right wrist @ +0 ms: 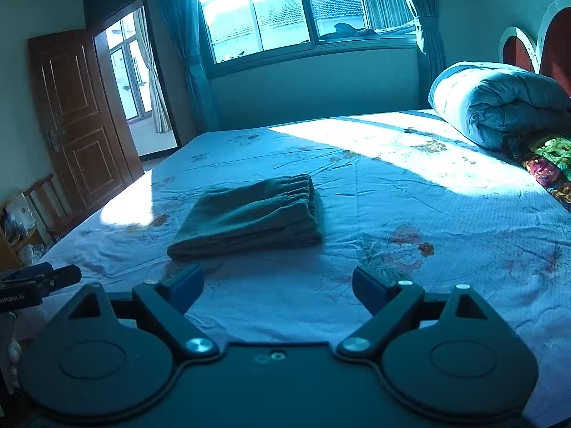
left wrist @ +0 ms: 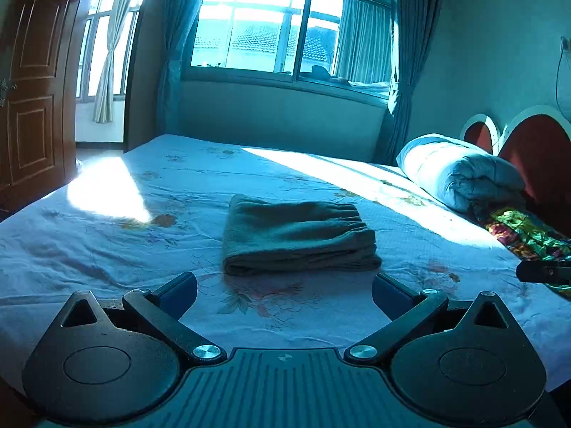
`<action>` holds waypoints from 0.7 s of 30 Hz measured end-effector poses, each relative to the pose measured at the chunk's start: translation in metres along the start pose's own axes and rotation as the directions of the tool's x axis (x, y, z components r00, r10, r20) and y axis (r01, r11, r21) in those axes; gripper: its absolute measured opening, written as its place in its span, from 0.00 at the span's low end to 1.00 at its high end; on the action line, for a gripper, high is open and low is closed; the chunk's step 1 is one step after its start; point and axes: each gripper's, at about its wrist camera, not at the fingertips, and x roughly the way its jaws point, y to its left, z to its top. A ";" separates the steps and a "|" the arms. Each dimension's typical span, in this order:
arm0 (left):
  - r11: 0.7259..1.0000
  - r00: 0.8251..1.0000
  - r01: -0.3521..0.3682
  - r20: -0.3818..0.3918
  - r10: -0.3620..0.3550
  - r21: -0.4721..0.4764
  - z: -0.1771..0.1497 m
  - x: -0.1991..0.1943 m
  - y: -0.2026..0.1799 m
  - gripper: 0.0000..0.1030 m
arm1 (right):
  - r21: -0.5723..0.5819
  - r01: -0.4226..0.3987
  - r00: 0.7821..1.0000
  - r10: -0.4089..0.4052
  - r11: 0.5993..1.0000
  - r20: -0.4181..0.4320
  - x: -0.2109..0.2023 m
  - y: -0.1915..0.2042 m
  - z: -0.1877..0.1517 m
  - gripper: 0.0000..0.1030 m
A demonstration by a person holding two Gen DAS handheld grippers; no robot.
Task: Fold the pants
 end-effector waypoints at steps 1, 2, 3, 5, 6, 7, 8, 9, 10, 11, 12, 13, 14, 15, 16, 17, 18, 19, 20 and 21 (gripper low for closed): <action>1.000 1.000 -0.003 0.003 0.003 0.009 -0.002 -0.009 -0.004 1.00 | -0.017 -0.004 1.000 0.004 1.000 0.005 -0.007 0.006 -0.003 0.82; 1.000 1.000 -0.011 0.005 0.011 0.023 -0.004 -0.017 -0.008 1.00 | -0.037 -0.003 1.000 0.003 0.999 0.010 -0.014 0.012 -0.006 0.82; 0.999 1.000 -0.020 0.011 0.019 0.040 -0.006 -0.026 -0.014 1.00 | -0.046 0.002 1.000 -0.002 0.999 0.016 -0.020 0.017 -0.009 0.82; 0.999 1.000 -0.013 0.025 0.012 0.049 -0.006 -0.042 -0.022 1.00 | -0.066 -0.010 1.000 0.011 0.998 0.021 -0.028 0.026 -0.010 0.82; 0.999 1.000 -0.003 0.030 0.002 0.052 -0.006 -0.049 -0.027 1.00 | -0.081 -0.013 1.000 0.015 0.997 0.025 -0.032 0.030 -0.010 0.82; 0.998 0.999 -0.002 0.035 0.000 0.057 -0.005 -0.056 -0.031 1.00 | -0.091 -0.009 0.999 0.013 0.996 0.040 -0.040 0.034 -0.010 0.82; 0.998 0.999 -0.004 0.040 0.001 0.064 -0.004 -0.063 -0.035 1.00 | -0.100 -0.013 0.998 0.019 0.995 0.055 -0.047 0.037 -0.009 0.82; 0.997 0.999 -0.008 0.044 0.005 0.075 -0.003 -0.071 -0.040 1.00 | -0.109 -0.022 0.997 0.029 0.994 0.067 -0.053 0.040 -0.008 0.82; 0.996 0.999 -0.013 0.051 0.009 0.085 -0.002 -0.078 -0.044 1.00 | -0.114 -0.021 0.997 0.029 0.993 0.076 -0.058 0.041 -0.007 0.82; 0.995 0.998 -0.022 0.059 0.017 0.093 -0.001 -0.083 -0.047 1.00 | -0.118 -0.008 0.996 0.018 0.993 0.091 -0.065 0.043 -0.006 0.82; 0.995 0.997 -0.030 0.070 0.024 0.093 0.000 -0.090 -0.049 1.00 | -0.125 0.003 0.995 0.010 0.992 0.102 -0.069 0.044 -0.005 0.82; 0.995 0.997 -0.030 0.074 0.023 0.091 0.001 -0.094 -0.050 1.00 | -0.129 0.007 0.994 0.006 0.992 0.106 -0.072 0.044 -0.005 0.82; 0.996 0.997 -0.029 0.077 0.022 0.087 0.002 -0.098 -0.050 1.00 | -0.128 0.010 0.994 0.004 0.992 0.109 -0.074 0.044 -0.005 0.82; 0.996 0.996 -0.033 0.081 0.026 0.083 0.003 -0.100 -0.049 1.00 | -0.125 0.012 0.994 0.001 0.992 0.107 -0.075 0.044 -0.005 0.82; 0.996 0.996 -0.037 0.085 0.030 0.081 0.003 -0.102 -0.049 1.00 | -0.123 0.013 0.994 0.000 0.992 0.106 -0.075 0.044 -0.006 0.82; 0.996 0.996 -0.035 0.086 0.028 0.082 0.004 -0.102 -0.048 1.00 | -0.119 0.011 0.995 0.001 0.993 0.104 -0.076 0.044 -0.008 0.82; 0.996 0.996 -0.036 0.088 0.028 0.080 0.004 -0.101 -0.047 1.00 | -0.116 0.010 0.995 0.002 0.993 0.100 -0.076 0.044 -0.009 0.82; 0.996 0.996 -0.038 0.089 0.031 0.074 0.004 -0.101 -0.046 1.00 | -0.116 0.010 0.996 0.001 0.993 0.095 -0.075 0.044 -0.009 0.82; 0.997 0.996 -0.034 0.087 0.028 0.071 0.004 -0.100 -0.044 1.00 | -0.117 0.013 0.996 -0.002 0.993 0.092 -0.074 0.045 -0.011 0.82; 0.997 0.996 -0.028 0.082 0.023 0.067 0.003 -0.099 -0.042 1.00 | -0.117 0.014 0.996 -0.004 0.993 0.091 -0.074 0.046 -0.011 0.82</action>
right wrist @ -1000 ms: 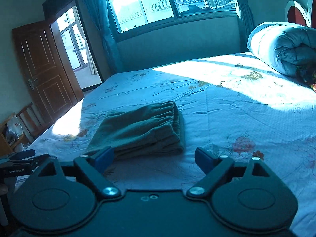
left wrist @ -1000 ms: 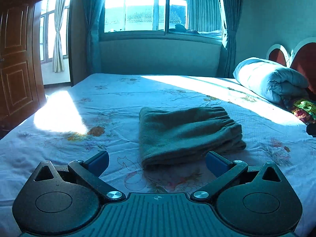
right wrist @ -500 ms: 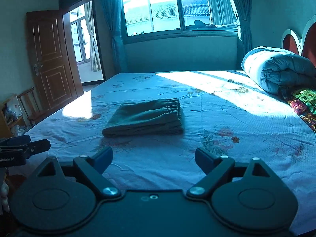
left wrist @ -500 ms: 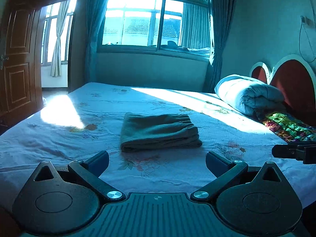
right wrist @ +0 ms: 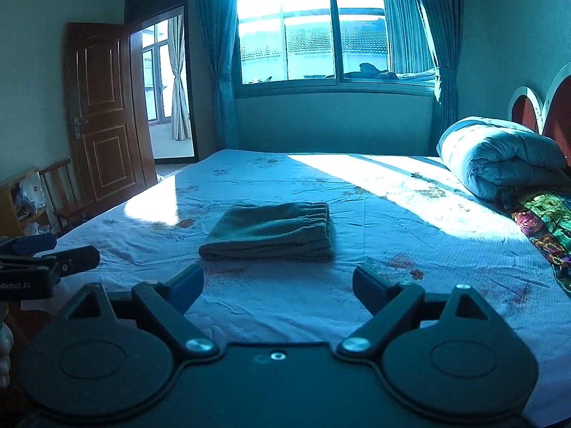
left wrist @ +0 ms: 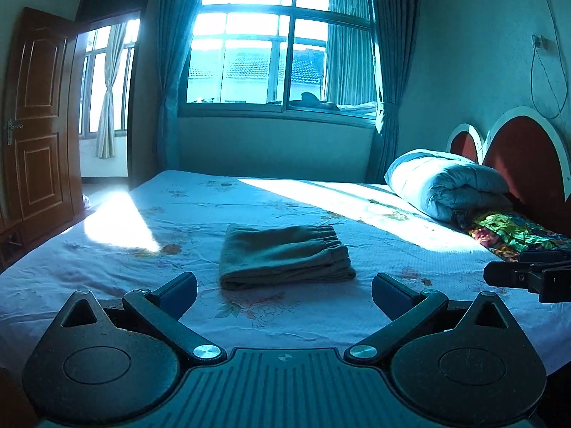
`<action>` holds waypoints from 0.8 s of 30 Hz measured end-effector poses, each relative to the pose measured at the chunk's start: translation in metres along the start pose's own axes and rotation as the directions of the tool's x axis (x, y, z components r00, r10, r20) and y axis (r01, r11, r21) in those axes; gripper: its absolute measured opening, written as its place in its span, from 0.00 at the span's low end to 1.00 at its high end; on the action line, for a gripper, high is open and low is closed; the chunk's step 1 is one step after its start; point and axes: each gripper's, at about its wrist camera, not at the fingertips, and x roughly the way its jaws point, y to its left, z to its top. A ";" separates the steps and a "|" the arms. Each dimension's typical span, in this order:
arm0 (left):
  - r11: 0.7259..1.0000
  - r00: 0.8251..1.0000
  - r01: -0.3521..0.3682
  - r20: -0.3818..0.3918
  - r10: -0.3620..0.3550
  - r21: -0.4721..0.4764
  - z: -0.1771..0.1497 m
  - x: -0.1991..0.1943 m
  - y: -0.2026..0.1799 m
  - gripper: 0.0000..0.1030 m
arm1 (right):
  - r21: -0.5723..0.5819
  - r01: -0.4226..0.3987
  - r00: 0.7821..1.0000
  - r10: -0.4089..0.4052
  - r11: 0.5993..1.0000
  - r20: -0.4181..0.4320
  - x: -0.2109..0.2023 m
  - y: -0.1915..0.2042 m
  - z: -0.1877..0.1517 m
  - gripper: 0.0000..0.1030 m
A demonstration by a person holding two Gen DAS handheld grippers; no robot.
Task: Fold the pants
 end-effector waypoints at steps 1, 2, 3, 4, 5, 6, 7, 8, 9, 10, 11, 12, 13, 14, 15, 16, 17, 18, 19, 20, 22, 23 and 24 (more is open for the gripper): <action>1.000 1.000 0.001 -0.008 -0.001 -0.004 -0.001 0.002 0.001 1.00 | 0.001 0.001 1.000 -0.001 1.000 -0.002 0.001 0.000 0.000 0.82; 1.000 1.000 0.003 -0.012 -0.004 -0.009 -0.001 0.003 0.002 1.00 | 0.001 0.000 1.000 0.000 1.000 -0.002 0.002 0.001 0.000 0.82; 1.000 1.000 0.009 -0.015 -0.009 -0.011 -0.002 0.004 0.002 1.00 | 0.001 -0.003 1.000 0.003 1.000 -0.001 0.002 0.002 0.000 0.82; 1.000 1.000 0.008 -0.015 -0.008 -0.008 -0.002 0.005 0.001 1.00 | 0.000 -0.003 1.000 0.003 1.000 0.000 0.002 0.003 0.000 0.82; 1.000 1.000 0.005 -0.015 -0.006 -0.005 -0.002 0.006 0.001 1.00 | -0.002 -0.003 1.000 0.003 1.000 0.001 0.002 0.004 0.000 0.82; 1.000 1.000 0.006 -0.015 -0.006 -0.004 -0.002 0.006 0.002 1.00 | -0.002 -0.005 1.000 0.005 1.000 0.001 0.002 0.004 -0.001 0.82; 1.000 1.000 0.005 -0.015 -0.005 -0.006 -0.003 0.006 0.002 1.00 | 0.000 -0.006 1.000 0.006 1.000 0.000 0.002 0.003 -0.001 0.82; 1.000 1.000 0.004 -0.017 -0.004 -0.008 -0.003 0.007 0.002 1.00 | 0.001 -0.005 1.000 0.005 1.000 0.000 0.001 0.003 -0.002 0.82; 1.000 1.000 0.006 -0.017 -0.006 -0.010 -0.003 0.006 0.002 1.00 | 0.000 -0.004 1.000 0.004 1.000 0.000 0.000 0.003 -0.002 0.82; 1.000 1.000 0.007 -0.015 -0.007 -0.010 -0.003 0.006 0.002 1.00 | 0.000 -0.003 1.000 0.003 1.000 0.001 0.000 0.002 -0.002 0.82; 1.000 1.000 0.009 -0.013 -0.010 -0.008 -0.002 0.005 0.000 1.00 | 0.001 -0.003 1.000 0.003 1.000 0.004 -0.002 0.002 -0.002 0.82; 1.000 1.000 0.010 -0.010 -0.010 -0.005 -0.002 0.005 0.000 1.00 | 0.003 -0.004 1.000 0.004 1.000 0.007 -0.003 0.001 -0.002 0.82; 1.000 1.000 0.014 -0.007 -0.014 -0.002 -0.002 0.004 -0.002 1.00 | 0.005 -0.003 1.000 0.003 1.000 0.010 -0.005 0.001 -0.001 0.82; 1.000 1.000 0.018 -0.006 -0.018 0.000 -0.002 0.003 -0.002 1.00 | 0.005 -0.002 1.000 0.002 1.000 0.013 -0.006 0.000 -0.001 0.82; 1.000 1.000 0.019 -0.004 -0.019 0.003 -0.002 0.003 -0.003 1.00 | 0.006 -0.002 1.000 0.002 1.000 0.014 -0.006 0.001 0.000 0.82; 1.000 1.000 0.020 -0.003 -0.020 0.006 -0.002 0.003 -0.004 1.00 | 0.007 -0.002 1.000 0.001 1.000 0.016 -0.007 0.002 0.000 0.82; 1.000 1.000 0.023 -0.004 -0.023 0.009 -0.002 0.002 -0.003 1.00 | 0.007 -0.001 1.000 0.001 1.000 0.016 -0.007 0.002 0.000 0.82; 1.000 1.000 0.025 -0.004 -0.025 0.012 -0.002 0.002 -0.004 1.00 | 0.006 0.000 1.000 0.000 1.000 0.016 -0.008 0.001 0.000 0.82; 1.000 1.000 0.027 -0.005 -0.026 0.013 -0.002 0.003 -0.004 1.00 | 0.006 0.000 1.000 0.000 1.000 0.016 -0.008 0.001 0.000 0.82; 1.000 1.000 0.028 -0.007 -0.028 0.014 -0.003 0.003 -0.004 1.00 | 0.006 -0.001 1.000 0.001 1.000 0.015 -0.007 0.001 0.000 0.82; 0.999 0.999 0.031 -0.010 -0.031 0.015 -0.003 0.004 -0.004 1.00 | 0.007 0.001 1.000 -0.001 1.000 0.013 -0.007 0.002 0.000 0.82; 0.999 0.999 0.032 -0.010 -0.032 0.016 -0.003 0.004 -0.004 1.00 | 0.007 0.001 1.000 -0.001 1.000 0.013 -0.008 0.002 0.000 0.82; 0.999 0.999 0.031 -0.009 -0.031 0.016 -0.004 0.004 -0.004 1.00 | 0.006 0.002 1.000 -0.002 1.000 0.012 -0.008 0.002 0.000 0.82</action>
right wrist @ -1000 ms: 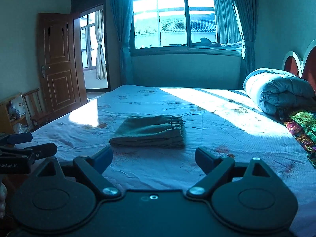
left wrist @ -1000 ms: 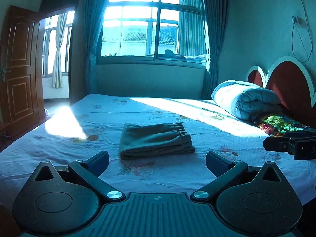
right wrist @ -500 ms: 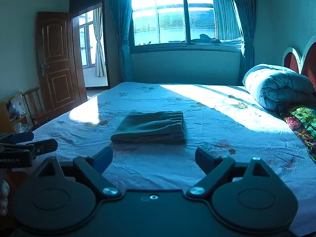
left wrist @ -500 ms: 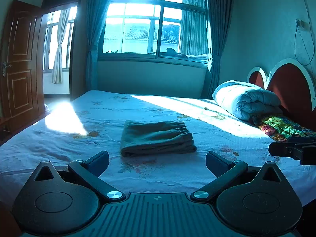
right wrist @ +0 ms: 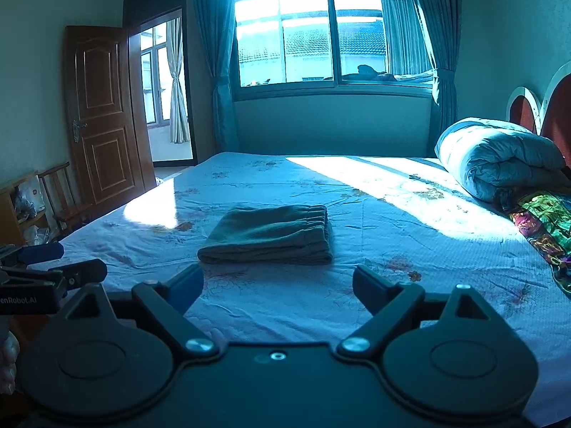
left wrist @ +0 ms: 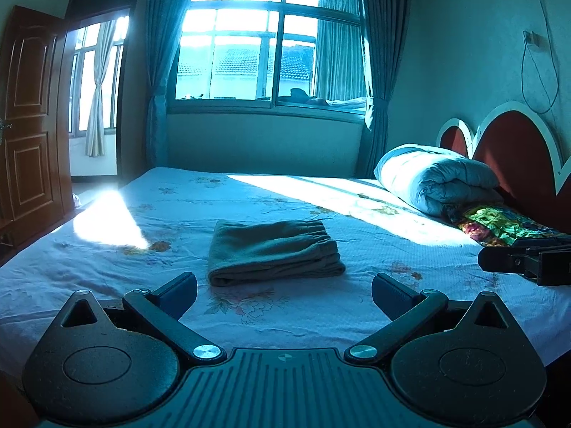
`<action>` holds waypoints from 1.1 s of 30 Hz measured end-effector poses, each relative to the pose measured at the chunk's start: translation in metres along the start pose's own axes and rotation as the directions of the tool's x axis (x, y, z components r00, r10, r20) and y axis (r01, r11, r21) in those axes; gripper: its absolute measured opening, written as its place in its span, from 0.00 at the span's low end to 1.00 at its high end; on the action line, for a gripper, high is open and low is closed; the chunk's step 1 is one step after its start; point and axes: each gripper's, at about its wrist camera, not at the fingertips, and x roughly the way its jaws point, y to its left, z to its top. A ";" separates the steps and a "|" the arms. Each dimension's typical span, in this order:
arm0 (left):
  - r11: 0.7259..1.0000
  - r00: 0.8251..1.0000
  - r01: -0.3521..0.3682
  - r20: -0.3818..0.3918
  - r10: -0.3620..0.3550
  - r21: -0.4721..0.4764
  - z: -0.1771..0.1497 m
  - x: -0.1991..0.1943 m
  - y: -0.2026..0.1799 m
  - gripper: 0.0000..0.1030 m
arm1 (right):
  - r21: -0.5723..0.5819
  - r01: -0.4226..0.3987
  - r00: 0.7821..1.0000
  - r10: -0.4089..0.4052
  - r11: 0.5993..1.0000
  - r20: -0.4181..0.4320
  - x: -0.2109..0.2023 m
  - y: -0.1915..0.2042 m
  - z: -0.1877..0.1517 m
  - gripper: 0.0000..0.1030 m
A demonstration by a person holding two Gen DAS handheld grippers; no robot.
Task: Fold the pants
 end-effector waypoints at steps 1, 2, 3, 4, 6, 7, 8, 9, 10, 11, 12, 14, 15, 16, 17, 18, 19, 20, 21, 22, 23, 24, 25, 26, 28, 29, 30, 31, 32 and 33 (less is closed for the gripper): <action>1.000 1.000 0.000 0.000 0.000 0.000 0.000 0.000 0.000 1.00 | 0.000 0.000 1.000 0.000 1.000 0.001 0.000 0.000 0.000 0.82; 1.000 1.000 0.001 0.001 -0.001 -0.001 0.001 0.000 0.000 1.00 | 0.001 0.000 1.000 0.000 1.000 0.000 0.000 0.000 0.000 0.82; 1.000 1.000 0.001 0.003 -0.001 -0.002 0.001 0.000 0.000 1.00 | 0.001 0.000 1.000 0.000 1.000 0.000 0.000 0.000 0.000 0.82; 1.000 1.000 0.002 0.005 -0.002 -0.002 0.001 -0.001 0.000 1.00 | 0.000 0.000 1.000 0.000 1.000 0.000 0.000 0.000 0.000 0.82; 1.000 1.000 0.004 0.007 -0.004 -0.003 0.001 -0.001 0.000 1.00 | 0.001 -0.001 1.000 0.001 1.000 0.001 0.000 0.000 0.000 0.82; 1.000 1.000 0.006 0.007 -0.006 -0.003 0.000 -0.001 -0.001 1.00 | 0.000 0.001 1.000 -0.001 1.000 0.001 0.000 0.000 0.000 0.82; 1.000 1.000 0.007 0.008 -0.007 -0.001 0.000 -0.001 -0.001 1.00 | 0.000 0.000 1.000 0.000 1.000 0.001 0.000 0.000 0.000 0.82; 1.000 1.000 0.008 0.009 -0.008 0.000 0.001 -0.001 -0.001 1.00 | 0.000 -0.001 1.000 0.001 1.000 0.002 -0.001 0.000 0.001 0.82; 1.000 1.000 0.009 0.008 -0.009 0.001 0.001 -0.002 -0.002 1.00 | 0.000 -0.001 1.000 0.001 1.000 0.002 -0.001 0.000 0.001 0.82; 1.000 1.000 0.010 0.008 -0.010 0.001 0.001 -0.002 -0.002 1.00 | 0.000 0.000 1.000 0.000 1.000 0.004 -0.001 -0.001 0.001 0.82; 1.000 1.000 0.010 0.008 -0.010 0.001 0.000 -0.002 -0.002 1.00 | 0.000 0.000 1.000 0.000 1.000 0.004 -0.001 -0.002 0.001 0.82; 1.000 1.000 0.010 0.009 -0.010 0.001 0.000 -0.002 -0.003 1.00 | 0.000 0.000 1.000 0.000 1.000 0.005 -0.001 -0.002 0.002 0.82; 1.000 1.000 0.010 0.009 -0.010 0.001 0.000 -0.002 -0.003 1.00 | 0.000 0.000 1.000 0.000 1.000 0.006 -0.001 -0.003 0.002 0.82; 1.000 1.000 0.012 0.009 -0.012 0.000 0.000 -0.002 -0.003 1.00 | 0.000 0.001 1.000 -0.001 1.000 0.005 -0.001 -0.004 0.002 0.82; 1.000 1.000 0.013 0.009 -0.013 0.001 0.000 -0.002 -0.003 1.00 | 0.000 0.000 1.000 0.000 1.000 0.004 0.000 -0.004 0.002 0.82; 1.000 1.000 0.013 0.009 -0.013 0.002 0.000 -0.002 -0.003 1.00 | 0.000 0.000 1.000 0.000 1.000 0.003 0.000 -0.004 0.002 0.82; 1.000 1.000 0.013 0.010 -0.013 0.002 0.000 -0.002 -0.003 1.00 | 0.000 0.000 1.000 0.000 1.000 0.003 0.000 -0.004 0.002 0.82; 1.000 1.000 0.015 0.010 -0.015 0.002 0.000 -0.002 -0.003 1.00 | -0.001 0.000 1.000 0.000 1.000 0.002 0.000 -0.004 0.002 0.82; 1.000 1.000 0.015 0.009 -0.015 0.002 0.001 -0.002 -0.003 1.00 | -0.002 0.000 1.000 0.000 1.000 0.002 0.000 -0.004 0.002 0.82; 1.000 1.000 0.014 0.011 -0.014 0.002 0.001 -0.002 -0.003 1.00 | -0.003 -0.001 1.000 0.001 1.000 0.003 0.000 -0.004 0.002 0.82; 1.000 1.000 0.016 0.011 -0.016 0.002 0.001 -0.002 -0.003 1.00 | -0.004 0.000 1.000 0.000 1.000 0.004 -0.001 -0.004 0.002 0.82; 1.000 1.000 0.017 0.010 -0.017 0.003 0.001 -0.002 -0.003 1.00 | -0.004 0.000 1.000 0.000 1.000 0.004 -0.001 -0.004 0.002 0.82; 1.000 1.000 0.016 0.012 -0.016 0.003 0.001 -0.002 -0.003 1.00 | -0.004 -0.001 1.000 0.001 1.000 0.004 -0.001 -0.004 0.002 0.82; 1.000 1.000 0.018 0.011 -0.018 0.004 0.001 -0.002 -0.003 1.00 | -0.004 -0.001 1.000 0.001 1.000 0.004 -0.001 -0.004 0.002 0.82; 1.000 1.000 0.018 0.014 -0.018 0.005 0.001 -0.003 -0.004 1.00 | -0.005 0.000 1.000 0.000 1.000 0.004 -0.001 -0.004 0.002 0.82; 1.000 1.000 0.019 0.014 -0.019 0.005 0.001 -0.003 -0.003 1.00 | -0.005 -0.001 1.000 0.001 1.000 0.004 -0.001 -0.004 0.002 0.82; 1.000 1.000 0.022 0.014 -0.022 0.005 0.001 -0.003 -0.004 1.00 | -0.004 -0.001 1.000 0.001 1.000 0.004 -0.001 -0.004 0.002 0.82; 1.000 1.000 0.023 0.017 -0.023 0.004 0.001 -0.003 -0.004 1.00 | -0.004 -0.001 1.000 0.001 1.000 0.003 -0.001 -0.004 0.002 0.82; 1.000 1.000 0.023 0.018 -0.023 0.005 0.002 -0.004 -0.004 1.00 | -0.005 -0.001 1.000 0.001 1.000 0.004 -0.001 -0.003 0.002 0.82; 1.000 1.000 0.025 0.019 -0.025 0.006 0.002 -0.004 -0.004 1.00 | -0.005 -0.001 1.000 0.001 1.000 0.003 -0.001 -0.003 0.002 0.82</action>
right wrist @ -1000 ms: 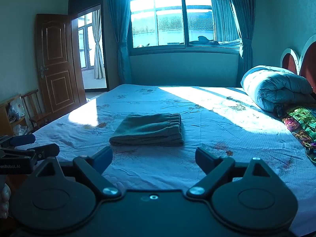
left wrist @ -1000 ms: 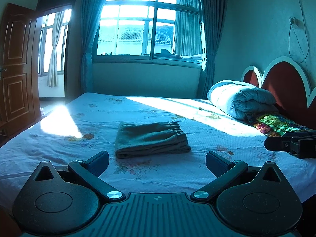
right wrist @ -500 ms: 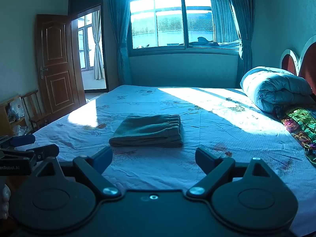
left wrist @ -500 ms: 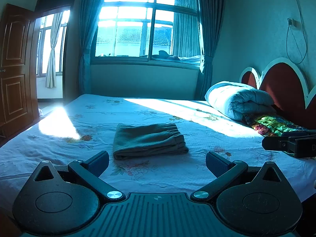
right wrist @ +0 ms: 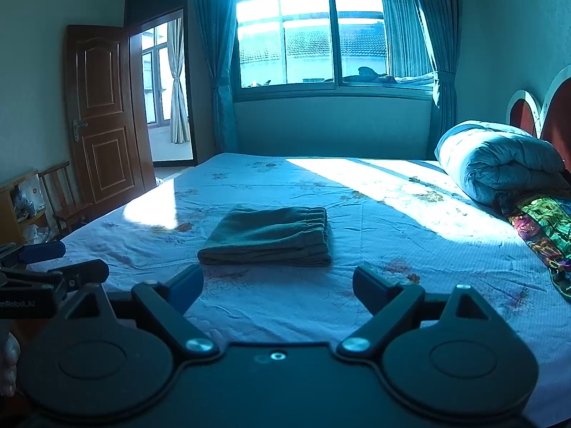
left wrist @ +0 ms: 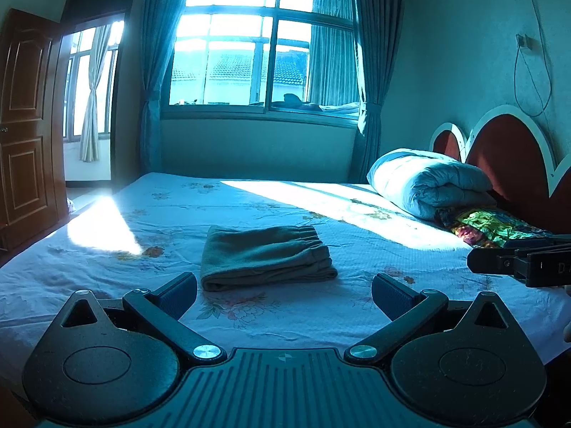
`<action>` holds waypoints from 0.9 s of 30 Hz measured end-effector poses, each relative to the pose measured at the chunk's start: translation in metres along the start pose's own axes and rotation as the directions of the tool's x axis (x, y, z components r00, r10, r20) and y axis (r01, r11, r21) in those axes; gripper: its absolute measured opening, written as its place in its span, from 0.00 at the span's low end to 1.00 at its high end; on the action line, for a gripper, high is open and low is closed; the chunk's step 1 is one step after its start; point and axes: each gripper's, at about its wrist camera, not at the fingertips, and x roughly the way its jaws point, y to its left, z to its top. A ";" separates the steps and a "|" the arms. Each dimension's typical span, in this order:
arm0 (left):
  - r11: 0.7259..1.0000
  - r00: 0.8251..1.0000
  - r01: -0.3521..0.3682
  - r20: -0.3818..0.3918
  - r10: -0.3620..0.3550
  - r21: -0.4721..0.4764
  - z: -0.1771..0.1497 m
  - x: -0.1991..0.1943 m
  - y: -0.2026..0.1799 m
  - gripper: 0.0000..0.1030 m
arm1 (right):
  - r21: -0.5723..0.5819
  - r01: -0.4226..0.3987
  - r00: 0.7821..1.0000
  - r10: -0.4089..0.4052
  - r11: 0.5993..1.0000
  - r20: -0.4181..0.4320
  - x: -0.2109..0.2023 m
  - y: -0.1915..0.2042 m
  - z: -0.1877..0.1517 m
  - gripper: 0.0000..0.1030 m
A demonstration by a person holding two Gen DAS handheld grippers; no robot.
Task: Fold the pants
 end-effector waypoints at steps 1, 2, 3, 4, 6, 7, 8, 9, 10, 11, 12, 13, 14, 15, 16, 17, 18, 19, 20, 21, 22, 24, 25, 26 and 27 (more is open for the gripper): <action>1.000 1.000 0.001 0.001 -0.001 0.000 0.000 0.000 0.000 1.00 | 0.000 0.000 1.000 0.000 1.000 0.000 0.000 0.000 0.000 0.82; 1.000 1.000 0.000 0.003 0.000 -0.001 0.000 -0.001 0.000 1.00 | 0.001 0.000 1.000 0.000 1.000 0.000 0.000 0.000 0.000 0.82; 1.000 1.000 0.001 0.003 -0.001 -0.001 0.000 -0.001 0.000 1.00 | 0.000 0.000 1.000 0.000 1.000 0.001 0.000 0.000 0.000 0.82; 1.000 1.000 0.002 0.004 -0.002 -0.001 -0.001 -0.001 0.000 1.00 | 0.000 0.001 1.000 -0.001 1.000 0.001 0.000 0.000 0.000 0.82; 1.000 1.000 0.002 0.007 -0.002 0.002 -0.001 -0.001 0.000 1.00 | 0.001 0.000 1.000 0.000 1.000 0.001 0.000 0.001 0.000 0.82; 1.000 1.000 0.003 0.008 -0.003 0.002 -0.001 -0.001 0.000 1.00 | 0.000 0.002 1.000 -0.002 1.000 0.000 0.000 0.001 0.000 0.82; 1.000 1.000 0.004 0.009 -0.004 0.003 -0.001 -0.001 -0.001 1.00 | 0.000 0.002 1.000 -0.002 1.000 0.002 0.000 0.001 0.000 0.82; 1.000 1.000 0.004 0.010 -0.004 0.003 -0.001 -0.001 0.000 1.00 | -0.001 0.002 1.000 -0.002 1.000 0.003 0.000 0.000 0.000 0.82; 1.000 1.000 0.007 0.010 -0.007 0.002 -0.001 -0.002 0.000 1.00 | 0.000 0.001 1.000 -0.001 1.000 0.002 0.000 0.000 0.000 0.82; 1.000 1.000 0.008 0.010 -0.008 0.001 -0.001 -0.002 0.000 1.00 | 0.000 0.001 1.000 -0.001 1.000 0.002 0.000 0.001 0.000 0.82; 1.000 1.000 0.008 0.012 -0.008 0.002 -0.001 -0.002 0.000 1.00 | -0.001 0.001 1.000 -0.001 1.000 0.003 -0.001 0.001 0.000 0.82; 1.000 1.000 0.008 0.012 -0.008 0.003 -0.001 -0.003 0.000 1.00 | -0.002 0.001 1.000 -0.001 1.000 0.002 0.000 0.000 0.000 0.82; 1.000 1.000 0.009 0.012 -0.009 0.003 -0.001 -0.003 0.000 1.00 | -0.002 0.000 1.000 0.000 1.000 0.002 -0.001 0.000 0.000 0.82; 1.000 1.000 0.009 0.013 -0.009 0.003 -0.001 -0.003 0.000 1.00 | -0.002 0.001 1.000 -0.001 1.000 0.002 -0.001 0.000 0.000 0.82; 1.000 1.000 0.010 0.013 -0.010 0.003 -0.001 -0.003 0.000 1.00 | -0.003 0.000 1.000 0.000 1.000 0.002 -0.001 0.000 0.000 0.82; 1.000 1.000 0.011 0.012 -0.011 0.004 -0.001 -0.003 0.000 1.00 | -0.002 0.001 1.000 -0.001 1.000 0.003 -0.001 0.001 0.000 0.82; 1.000 1.000 0.011 0.012 -0.011 0.004 -0.001 -0.003 0.000 1.00 | -0.002 0.002 1.000 -0.002 1.000 0.002 -0.001 0.001 0.000 0.82; 1.000 1.000 0.011 0.012 -0.011 0.004 0.000 -0.003 0.000 1.00 | -0.002 0.001 1.000 -0.001 1.000 0.002 -0.001 0.001 0.000 0.82; 1.000 1.000 0.012 0.013 -0.012 0.004 -0.001 -0.003 0.000 1.00 | -0.002 0.001 1.000 -0.001 1.000 0.003 -0.001 0.001 0.000 0.82; 1.000 1.000 0.011 0.014 -0.012 0.004 -0.001 -0.003 0.000 1.00 | -0.002 0.002 1.000 -0.002 1.000 0.003 -0.001 0.001 0.000 0.82; 1.000 1.000 0.011 0.013 -0.011 0.004 -0.001 -0.003 0.000 1.00 | -0.002 0.002 1.000 -0.002 1.000 0.003 -0.001 0.001 0.000 0.82; 1.000 1.000 0.012 0.014 -0.012 0.005 -0.001 -0.003 0.000 1.00 | -0.002 0.001 1.000 -0.001 1.000 0.004 -0.001 0.001 0.000 0.82; 1.000 1.000 0.012 0.015 -0.012 0.006 -0.001 -0.003 0.000 1.00 | -0.003 0.000 1.000 0.000 1.000 0.003 -0.001 0.000 0.000 0.82; 1.000 1.000 0.012 0.015 -0.012 0.006 -0.001 -0.003 0.000 1.00 | -0.003 0.000 1.000 0.000 1.000 0.004 -0.001 0.000 0.000 0.82; 1.000 1.000 0.011 0.016 -0.012 0.007 -0.001 -0.003 0.000 1.00 | -0.003 0.000 1.000 0.000 1.000 0.004 -0.001 0.000 0.000 0.82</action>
